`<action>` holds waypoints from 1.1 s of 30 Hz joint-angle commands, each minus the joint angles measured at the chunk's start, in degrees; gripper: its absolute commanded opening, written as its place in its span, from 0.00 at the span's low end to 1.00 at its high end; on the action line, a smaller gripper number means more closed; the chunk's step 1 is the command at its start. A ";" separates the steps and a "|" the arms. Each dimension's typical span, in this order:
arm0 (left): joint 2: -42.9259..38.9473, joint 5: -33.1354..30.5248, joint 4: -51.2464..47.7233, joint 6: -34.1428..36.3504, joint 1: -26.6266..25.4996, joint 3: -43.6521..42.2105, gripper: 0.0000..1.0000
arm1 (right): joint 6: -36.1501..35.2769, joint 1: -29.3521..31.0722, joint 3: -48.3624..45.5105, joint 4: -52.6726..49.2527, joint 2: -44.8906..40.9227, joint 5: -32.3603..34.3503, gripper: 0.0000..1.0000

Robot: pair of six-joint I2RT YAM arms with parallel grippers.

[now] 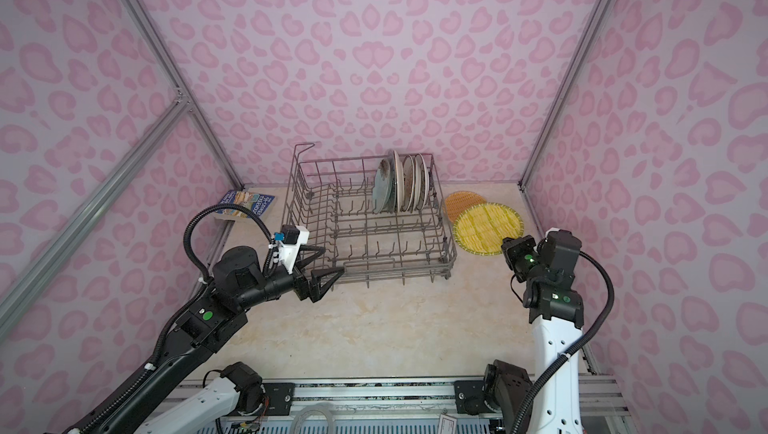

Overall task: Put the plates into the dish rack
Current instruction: 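Lift the straw mat toward the rack while the left gripper reaches toward it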

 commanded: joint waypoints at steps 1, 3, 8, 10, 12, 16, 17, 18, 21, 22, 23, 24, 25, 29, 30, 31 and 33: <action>-0.48 -2.85 4.94 3.05 -1.11 -0.31 0.97 | 1.01 4.46 3.79 -6.85 1.81 5.53 0.00; -0.82 -5.41 6.55 4.60 -3.41 -0.67 0.97 | 1.78 7.49 6.54 -9.94 3.04 7.05 0.00; 3.67 -15.01 5.73 9.55 -14.10 3.67 1.00 | 5.28 12.72 8.86 -12.91 1.90 12.35 0.00; 7.34 -19.77 5.46 13.99 -20.25 6.19 1.00 | 6.66 13.24 9.04 -12.80 1.68 12.04 0.00; 11.43 -23.49 5.84 18.33 -25.23 8.87 0.97 | 7.77 13.62 9.35 -12.62 1.85 12.00 0.00; 20.96 -28.68 6.54 25.30 -31.32 16.52 0.93 | 10.34 16.18 10.97 -13.28 3.12 13.09 0.00; 23.18 -30.37 7.13 27.24 -32.53 18.12 0.93 | 11.04 17.11 11.21 -13.55 3.34 13.85 0.00; 24.96 -31.37 7.41 29.05 -33.30 19.66 0.93 | 11.73 17.78 11.49 -13.49 3.46 13.88 0.00; 30.67 -34.67 8.87 34.84 -35.22 23.34 0.90 | 14.19 19.99 11.88 -13.60 3.62 14.21 0.00; 32.52 -35.25 9.36 36.51 -35.32 24.23 0.89 | 14.71 20.57 12.27 -13.83 3.61 14.47 0.00; 34.14 -35.68 9.55 38.12 -35.40 25.50 0.88 | 15.33 21.32 12.85 -14.31 3.61 15.11 0.00; 35.53 -36.07 9.90 39.30 -35.55 26.22 0.87 | 15.84 22.03 13.32 -14.66 3.48 15.74 0.00; 36.88 -36.54 10.56 40.47 -35.56 26.81 0.85 | 16.40 22.83 13.61 -14.82 3.28 16.34 0.00; 41.28 -37.99 12.23 44.89 -35.55 28.96 0.80 | 18.46 26.62 14.44 -15.52 2.94 18.89 0.00; 42.09 -38.44 12.65 45.45 -35.56 29.41 0.79 | 18.68 27.47 14.71 -15.71 3.07 19.29 0.00; 43.04 -39.22 13.54 45.91 -35.56 29.93 0.76 | 18.97 28.36 15.03 -16.01 3.17 20.01 0.00; 44.67 -40.51 14.77 46.59 -35.54 30.96 0.72 | 19.57 29.78 14.90 -16.11 3.09 21.04 0.00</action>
